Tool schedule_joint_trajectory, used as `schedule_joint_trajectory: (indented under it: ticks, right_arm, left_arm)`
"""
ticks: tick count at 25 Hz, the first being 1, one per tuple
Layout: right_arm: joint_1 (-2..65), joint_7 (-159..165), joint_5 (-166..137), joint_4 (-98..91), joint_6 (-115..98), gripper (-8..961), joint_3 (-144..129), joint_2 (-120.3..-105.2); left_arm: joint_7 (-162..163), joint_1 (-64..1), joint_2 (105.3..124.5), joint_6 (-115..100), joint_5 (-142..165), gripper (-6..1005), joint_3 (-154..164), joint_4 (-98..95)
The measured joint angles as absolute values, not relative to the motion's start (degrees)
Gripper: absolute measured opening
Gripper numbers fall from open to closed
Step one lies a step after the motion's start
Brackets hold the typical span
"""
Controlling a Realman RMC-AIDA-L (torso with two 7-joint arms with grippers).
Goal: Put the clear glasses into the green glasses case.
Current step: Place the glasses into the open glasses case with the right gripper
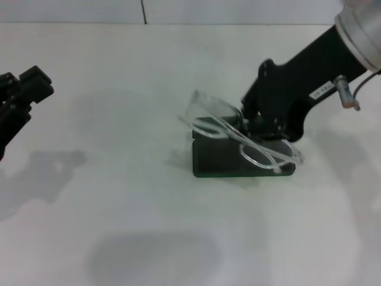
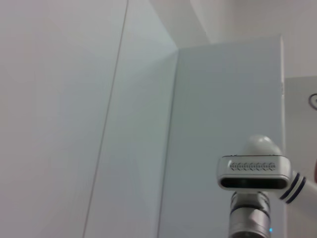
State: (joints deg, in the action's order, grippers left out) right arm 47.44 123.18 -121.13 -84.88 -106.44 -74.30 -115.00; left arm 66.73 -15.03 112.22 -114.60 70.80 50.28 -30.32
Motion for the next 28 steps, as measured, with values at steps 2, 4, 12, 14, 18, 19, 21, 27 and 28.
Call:
schedule_joint_trajectory:
  ticks: [2,4,12,14,18,19,21,27,28]
  right_arm:
    - [48.9,124.8,-125.3,-84.5,-106.9,119,-76.4,-115.61]
    - [49.7,126.4,-129.8,-84.4,-105.8,119,-80.4,-115.77]
    - [54.8,133.9,-139.7,-80.7,-101.7,119,-96.7,-116.14]
    - [56.0,136.0,-141.8,-80.4,-100.7,119,-100.8,-116.17]
    - [57.2,138.4,-145.5,-80.0,-97.5,120,-106.9,-116.19]
    - [57.3,138.5,-146.0,-79.7,-96.5,120,-107.8,-116.19]
    - [57.3,138.7,-146.7,-79.0,-94.5,120,-109.1,-116.19]
    - [57.3,140.0,-147.5,-77.4,-89.1,120,-114.3,-116.19]
    - [57.4,140.4,-147.8,-76.9,-87.9,120,-115.5,-116.18]
  left_arm:
    - [66.8,-15.0,112.57,-113.9,71.1,166,50.1,-30.3]
    - [66.6,-15.0,113.01,-113.1,71.3,167,50.0,-30.2]
    - [66.5,-15.2,113.38,-111.8,72.4,168,49.9,-30.2]
    - [66.6,-15.3,113.27,-111.4,72.4,169,49.9,-30.2]
    - [66.7,-15.5,113.31,-110.3,72.4,169,49.9,-30.2]
    - [66.7,-15.5,113.35,-110.0,72.5,170,49.9,-30.2]
    - [66.7,-15.5,113.40,-109.4,72.5,170,49.9,-30.2]
    - [66.6,-15.4,113.46,-108.9,72.6,171,49.8,-30.1]
    - [66.5,-15.4,113.47,-108.9,72.6,172,49.8,-30.1]
